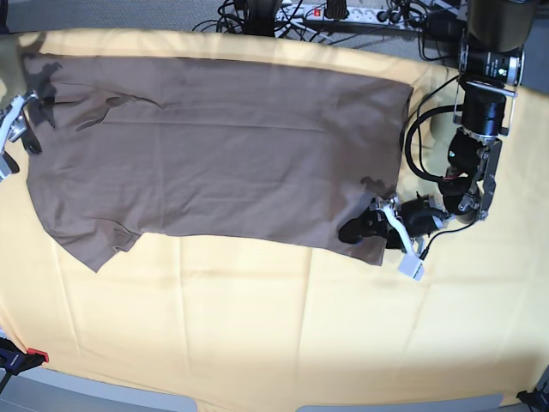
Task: Fold the T-shirt properly
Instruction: 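Move both grippers to the opposite shirt edge and grasp its corners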
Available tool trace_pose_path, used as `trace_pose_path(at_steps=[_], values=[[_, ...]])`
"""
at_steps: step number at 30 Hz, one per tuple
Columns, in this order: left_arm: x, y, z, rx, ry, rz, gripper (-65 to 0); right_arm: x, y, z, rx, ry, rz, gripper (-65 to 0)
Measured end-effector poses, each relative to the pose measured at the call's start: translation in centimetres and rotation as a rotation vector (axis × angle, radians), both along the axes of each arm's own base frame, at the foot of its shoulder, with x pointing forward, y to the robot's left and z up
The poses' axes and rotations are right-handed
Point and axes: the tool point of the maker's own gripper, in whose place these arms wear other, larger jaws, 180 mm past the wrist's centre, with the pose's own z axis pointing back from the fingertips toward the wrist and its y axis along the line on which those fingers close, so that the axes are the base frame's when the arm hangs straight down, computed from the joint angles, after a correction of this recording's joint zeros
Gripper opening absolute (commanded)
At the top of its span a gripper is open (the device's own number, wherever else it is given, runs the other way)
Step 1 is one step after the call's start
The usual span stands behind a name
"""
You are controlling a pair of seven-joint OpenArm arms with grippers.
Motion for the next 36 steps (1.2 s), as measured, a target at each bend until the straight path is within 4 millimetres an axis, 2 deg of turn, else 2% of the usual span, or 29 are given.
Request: trace_pose_path(at_steps=[3,4,12,15,18,21,24,29,36], values=[[0.1,0.6,-0.2,0.019,0.008,0.008,-63.9,1.8,-1.0,-0.5,0.082,-0.110,-0.100,-27.5],[0.1,0.8,-0.1,0.022,0.007,0.012,-65.0,2.5,-1.6,-0.8,0.112,-0.137,-0.141,-26.8],[0.8,1.5,-0.1,0.023,0.019,0.059,-65.0,10.6,-6.6,-1.9,0.423,-0.280,-0.432,-26.8],[0.9,1.5,0.0,0.028,0.016,0.059,-65.0,13.0,-8.0,-2.6,0.535,-0.281,-0.506,-27.6],[0.8,1.4,-0.1,0.027,0.017,0.058,-65.0,14.7,-8.6,-3.8,0.646,-0.266,-0.575,-27.7],[0.8,1.4,-0.1,0.028,0.017,0.058,-65.0,15.4,-8.4,-5.8,0.734,-0.214,-0.631,-27.7],[0.8,1.4,-0.1,0.028,0.017,0.058,-65.0,15.2,-8.1,-7.6,0.776,-0.165,-0.667,-27.7],[0.8,1.4,-0.1,0.027,0.017,0.058,-65.0,14.5,-7.1,-9.1,0.785,-0.114,-0.668,-27.7],[0.8,1.4,-0.1,0.027,0.017,0.058,-65.0,14.9,-2.3,-10.9,0.788,-0.023,-0.534,-27.7]])
